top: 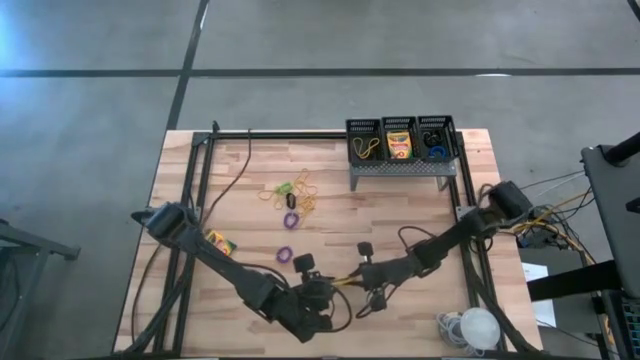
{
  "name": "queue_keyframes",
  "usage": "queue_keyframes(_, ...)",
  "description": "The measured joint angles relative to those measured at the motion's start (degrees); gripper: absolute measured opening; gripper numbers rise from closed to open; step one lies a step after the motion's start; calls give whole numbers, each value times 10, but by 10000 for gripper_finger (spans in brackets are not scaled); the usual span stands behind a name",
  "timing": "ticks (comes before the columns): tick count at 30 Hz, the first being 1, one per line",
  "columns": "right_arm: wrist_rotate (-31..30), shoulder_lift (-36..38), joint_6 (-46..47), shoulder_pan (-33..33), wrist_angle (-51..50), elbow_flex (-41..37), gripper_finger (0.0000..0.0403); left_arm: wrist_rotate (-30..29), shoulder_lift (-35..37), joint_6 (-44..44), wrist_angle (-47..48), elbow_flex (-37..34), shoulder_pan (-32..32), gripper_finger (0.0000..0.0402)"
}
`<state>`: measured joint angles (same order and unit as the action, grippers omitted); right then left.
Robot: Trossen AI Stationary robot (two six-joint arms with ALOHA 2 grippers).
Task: Pick & Place Office Desk Supplies
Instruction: Put the yellow crayon box into the middle black basket on the shelf
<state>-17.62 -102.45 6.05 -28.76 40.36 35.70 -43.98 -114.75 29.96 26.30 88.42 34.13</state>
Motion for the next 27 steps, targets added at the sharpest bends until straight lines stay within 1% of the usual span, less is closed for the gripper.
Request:
queue_keyframes(2, -36, 31, 1, -6, -50, 0, 31, 0, 14, 0, 13, 0, 0, 147)
queue_keyframes(4, -70, 66, 9, -13, -99, -1, 31, 0, 23, 10, 28, 0, 0, 161)
queue_keyframes(6, -106, 108, 18, -22, -156, -1, 31, -6, 26, 30, 27, -5, 0, 166)
queue_keyframes(8, -137, 151, 32, -32, -201, -1, 30, -23, 25, 36, 23, -15, 2, 167)
queue_keyframes(10, -156, 197, 44, -44, -247, -1, 30, -44, 20, 40, -6, -38, 2, 165)
queue_keyframes(12, -158, 244, 58, -51, -284, -1, 30, -62, 19, 41, -39, -74, 3, 163)
queue_keyframes(15, -157, 315, 90, -53, -379, 16, 30, -74, 19, 41, -129, -137, 1, 162)
queue_keyframes(18, -173, 376, 119, -43, -523, 73, 30, -75, 19, 24, -242, -196, -1, 161)
queue_keyframes(22, -199, 411, 165, -1, -762, 194, 29, -75, 19, -2, -388, -258, -5, 161)
queue_keyframes(24, -199, 411, 184, 40, -866, 264, 29, -75, 20, -11, -423, -275, -5, 161)
queue_keyframes(27, -189, 400, 196, 122, -997, 360, 29, -75, 20, -13, -430, -285, -5, 161)
